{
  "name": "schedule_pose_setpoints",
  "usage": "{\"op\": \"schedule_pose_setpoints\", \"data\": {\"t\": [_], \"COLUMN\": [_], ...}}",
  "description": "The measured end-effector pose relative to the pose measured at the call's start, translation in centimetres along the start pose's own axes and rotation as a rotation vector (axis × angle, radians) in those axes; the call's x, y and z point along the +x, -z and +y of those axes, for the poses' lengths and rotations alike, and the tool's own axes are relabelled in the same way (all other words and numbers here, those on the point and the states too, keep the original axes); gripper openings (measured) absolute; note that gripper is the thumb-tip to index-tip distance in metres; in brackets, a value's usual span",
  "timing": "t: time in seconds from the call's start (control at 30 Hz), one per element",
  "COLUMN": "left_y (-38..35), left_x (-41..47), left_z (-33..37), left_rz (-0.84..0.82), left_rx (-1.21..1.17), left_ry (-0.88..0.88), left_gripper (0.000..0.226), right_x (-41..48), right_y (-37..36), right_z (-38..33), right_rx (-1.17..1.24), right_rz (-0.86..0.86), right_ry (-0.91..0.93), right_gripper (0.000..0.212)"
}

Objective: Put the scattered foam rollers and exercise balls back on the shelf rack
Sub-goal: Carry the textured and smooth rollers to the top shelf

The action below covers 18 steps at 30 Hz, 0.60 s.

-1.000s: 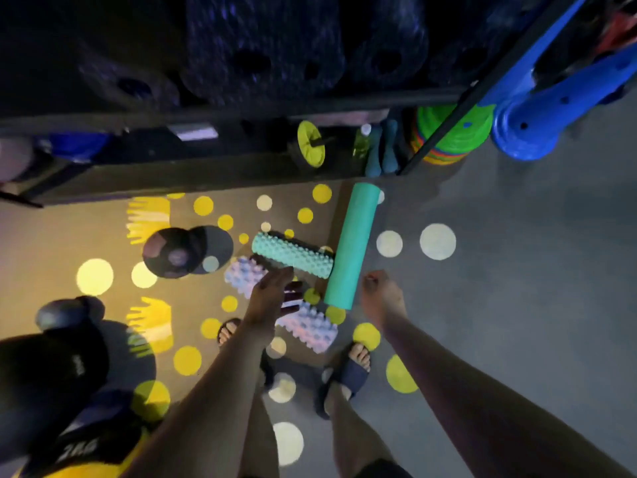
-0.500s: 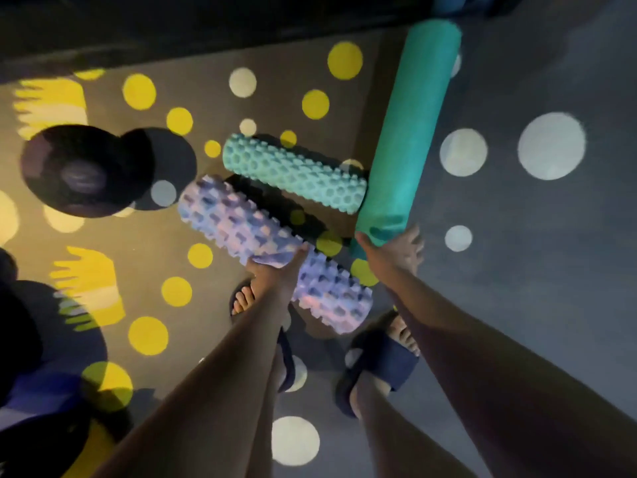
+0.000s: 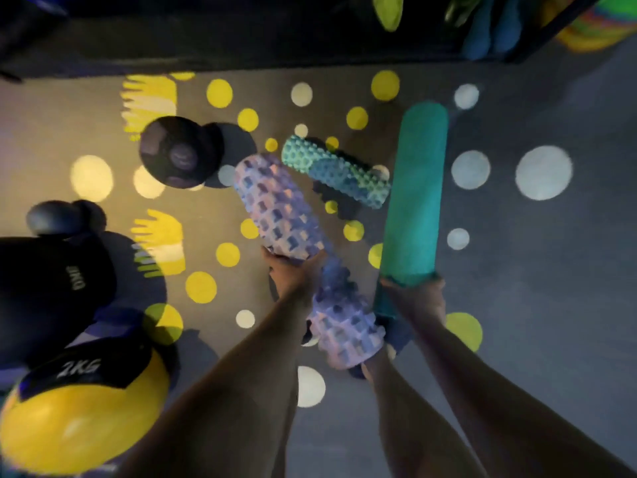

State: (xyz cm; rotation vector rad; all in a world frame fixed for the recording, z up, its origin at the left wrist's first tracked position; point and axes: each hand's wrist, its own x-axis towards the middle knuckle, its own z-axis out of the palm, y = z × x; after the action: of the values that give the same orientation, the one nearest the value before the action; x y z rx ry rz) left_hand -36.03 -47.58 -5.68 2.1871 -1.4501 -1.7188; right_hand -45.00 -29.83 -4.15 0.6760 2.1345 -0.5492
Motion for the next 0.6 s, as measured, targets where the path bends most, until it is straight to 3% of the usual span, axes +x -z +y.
{"op": "schedule_pose_setpoints", "data": {"t": [0.17,0.33,0.6], "left_y": [9.9,17.4,26.1], "left_x": [-13.1,-22.0,-38.1], "left_z": [9.2,15.0,23.3], "left_rz": [-0.120,-0.005,0.124], "left_rx": [-0.073,-0.077,-0.471], "left_ry": [-0.162,-0.320,-0.352], "left_gripper": [0.108,0.106,0.091], "right_x": [-14.0,-24.9,-44.4], "right_y": [9.6,18.0,28.7], "right_z": [-1.0,-3.9,-9.1], "right_rx": [-0.042,-0.339,-0.527], "right_rz": [-0.109,-0.072,0.036], "right_ry": [0.064,0.403,0.945], "right_gripper": [0.110,0.108,0.106]}}
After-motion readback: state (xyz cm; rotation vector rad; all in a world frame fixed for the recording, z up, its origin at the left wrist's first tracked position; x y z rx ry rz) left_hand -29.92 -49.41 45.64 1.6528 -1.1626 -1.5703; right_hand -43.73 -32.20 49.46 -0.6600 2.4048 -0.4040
